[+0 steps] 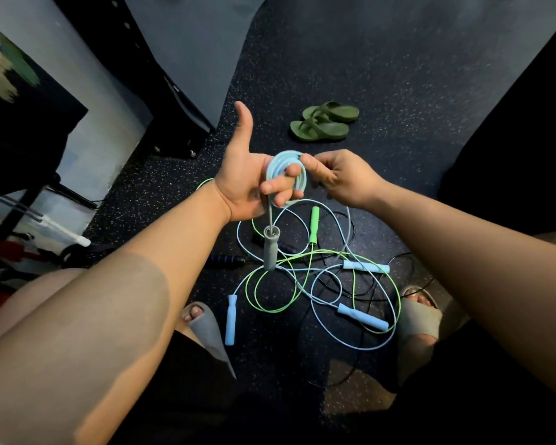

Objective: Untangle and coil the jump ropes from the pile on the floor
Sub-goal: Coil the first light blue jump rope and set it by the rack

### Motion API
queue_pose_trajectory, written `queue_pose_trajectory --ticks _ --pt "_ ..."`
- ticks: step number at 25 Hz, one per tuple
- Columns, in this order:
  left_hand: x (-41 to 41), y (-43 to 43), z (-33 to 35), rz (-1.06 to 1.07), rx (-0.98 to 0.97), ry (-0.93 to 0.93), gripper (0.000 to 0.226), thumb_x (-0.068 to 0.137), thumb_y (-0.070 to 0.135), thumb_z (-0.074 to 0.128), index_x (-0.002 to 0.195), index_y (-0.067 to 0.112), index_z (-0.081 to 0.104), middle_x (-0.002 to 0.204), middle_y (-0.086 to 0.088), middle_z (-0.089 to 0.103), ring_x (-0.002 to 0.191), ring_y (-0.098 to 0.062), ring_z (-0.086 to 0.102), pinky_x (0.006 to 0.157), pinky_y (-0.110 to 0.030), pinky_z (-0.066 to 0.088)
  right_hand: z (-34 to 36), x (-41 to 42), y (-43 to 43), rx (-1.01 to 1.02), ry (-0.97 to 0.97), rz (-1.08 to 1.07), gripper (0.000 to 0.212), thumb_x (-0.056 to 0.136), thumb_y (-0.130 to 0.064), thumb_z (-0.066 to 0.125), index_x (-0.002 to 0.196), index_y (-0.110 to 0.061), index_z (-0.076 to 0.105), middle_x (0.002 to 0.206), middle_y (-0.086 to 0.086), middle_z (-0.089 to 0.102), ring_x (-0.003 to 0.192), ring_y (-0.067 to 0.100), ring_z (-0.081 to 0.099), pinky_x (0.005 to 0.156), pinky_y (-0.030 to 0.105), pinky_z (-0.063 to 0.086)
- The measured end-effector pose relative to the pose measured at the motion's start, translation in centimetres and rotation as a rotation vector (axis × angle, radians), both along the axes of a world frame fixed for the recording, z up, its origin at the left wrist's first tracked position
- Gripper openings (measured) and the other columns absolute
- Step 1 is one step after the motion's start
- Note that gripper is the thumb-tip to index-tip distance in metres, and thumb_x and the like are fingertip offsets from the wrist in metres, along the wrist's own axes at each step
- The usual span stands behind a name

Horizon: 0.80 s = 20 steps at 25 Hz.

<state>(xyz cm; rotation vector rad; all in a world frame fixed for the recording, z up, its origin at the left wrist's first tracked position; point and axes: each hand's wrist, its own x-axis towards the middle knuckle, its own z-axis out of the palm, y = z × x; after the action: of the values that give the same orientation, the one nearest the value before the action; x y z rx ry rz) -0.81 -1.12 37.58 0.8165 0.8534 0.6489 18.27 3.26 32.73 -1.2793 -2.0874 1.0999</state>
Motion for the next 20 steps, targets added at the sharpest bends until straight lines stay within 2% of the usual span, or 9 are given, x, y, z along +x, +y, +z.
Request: queue_pose_trajectory --ticks 2,5,7,9,12,14,16,18,20 --pt "-0.4 0.4 0.5 0.116 0.013 -0.092 0.112 0.062 0.099 -0.010 0.070 0.010 0.057 0.041 0.003 0.034 0.046 -0.021 0.042 0.087 -0.032 0.049 -1.1 -0.2 0.0 -0.103 0.063 -0.005 0.056 0.102 -0.051 0.043 0.079 -0.002 0.059 0.063 0.008 0.050 0.055 0.020 0.048 0.054 0.045 0.046" --pt "-1.0 1.0 1.3 0.335 0.041 -0.249 0.110 0.066 0.100 0.001 0.077 0.007 0.059 0.050 0.001 0.039 0.055 -0.022 0.045 0.087 -0.031 0.050 -2.3 -0.7 -0.6 -0.238 0.130 0.038 0.039 0.107 -0.035 0.041 0.084 -0.009 0.059 0.058 0.011 0.053 0.049 0.023 0.051 0.051 0.034 0.042" --pt "-1.5 1.2 1.4 0.474 0.055 -0.320 0.110 0.069 0.100 0.009 0.082 0.005 0.061 0.060 -0.002 0.046 0.061 -0.022 0.050 0.087 -0.032 0.048 -2.6 -1.1 -1.0 -0.281 0.065 0.103 0.032 0.107 -0.029 0.040 0.091 -0.012 0.061 0.058 0.011 0.055 0.049 0.024 0.053 0.049 0.028 0.039" --pt "-1.8 1.4 1.4 0.549 0.055 -0.353 0.109 0.070 0.100 0.014 0.082 0.003 0.064 0.066 -0.004 0.047 0.062 -0.022 0.052 0.084 -0.032 0.047 -2.7 -1.3 -1.4 -0.315 0.028 0.145 0.033 0.108 -0.029 0.039 0.097 -0.009 0.063 0.060 0.013 0.053 0.050 0.025 0.052 0.048 0.027 0.039" --pt "-1.8 1.2 1.5 0.494 0.037 -0.286 0.112 0.068 0.101 0.010 0.085 0.005 0.064 0.057 0.001 0.035 0.058 -0.021 0.043 0.093 -0.033 0.047 -2.1 -1.5 -1.5 -0.323 0.059 0.129 0.042 0.107 -0.037 0.037 0.097 -0.008 0.065 0.061 0.007 0.046 0.051 0.022 0.046 0.047 0.031 0.040" --pt "-1.6 1.0 1.7 0.420 0.028 -0.241 0.113 0.066 0.101 0.006 0.085 0.005 0.063 0.052 0.003 0.028 0.053 -0.020 0.034 0.090 -0.032 0.049 -1.7 -1.4 -1.4 -0.251 0.132 0.060 0.050 0.106 -0.046 0.035 0.087 -0.013 0.067 0.057 -0.005 0.044 0.049 0.011 0.042 0.046 0.028 0.038" --pt "-1.4 0.8 1.7 0.350 0.015 -0.211 0.114 0.065 0.101 0.005 0.084 0.005 0.063 0.049 0.004 0.025 0.051 -0.019 0.028 0.084 -0.032 0.051 -1.2 -1.1 -1.1 -0.170 0.238 -0.042 0.050 0.107 -0.044 0.034 0.074 -0.018 0.060 0.048 -0.013 0.042 0.044 0.003 0.038 0.046 0.025 0.034" --pt "-1.4 0.5 1.8 0.241 0.006 -0.173 0.116 0.063 0.102 0.001 0.083 0.005 0.062 0.046 0.004 0.025 0.048 -0.019 0.028 0.087 -0.032 0.051 -0.7 -1.0 -0.5 -0.169 0.359 -0.187 0.050 0.107 -0.042 0.033 0.069 -0.018 0.055 0.045 -0.013 0.040 0.042 0.003 0.036 0.044 0.023 0.032" --pt "-1.3 0.3 1.8 0.079 0.012 -0.148 0.117 0.059 0.101 -0.006 0.081 0.007 0.060 0.043 0.005 0.025 0.043 -0.019 0.033 0.092 -0.031 0.050 -0.4 -0.7 0.0 -0.192 0.376 -0.304 0.051 0.106 -0.045 0.035 0.067 -0.019 0.055 0.045 -0.012 0.040 0.042 0.007 0.035 0.042 0.023 0.029"
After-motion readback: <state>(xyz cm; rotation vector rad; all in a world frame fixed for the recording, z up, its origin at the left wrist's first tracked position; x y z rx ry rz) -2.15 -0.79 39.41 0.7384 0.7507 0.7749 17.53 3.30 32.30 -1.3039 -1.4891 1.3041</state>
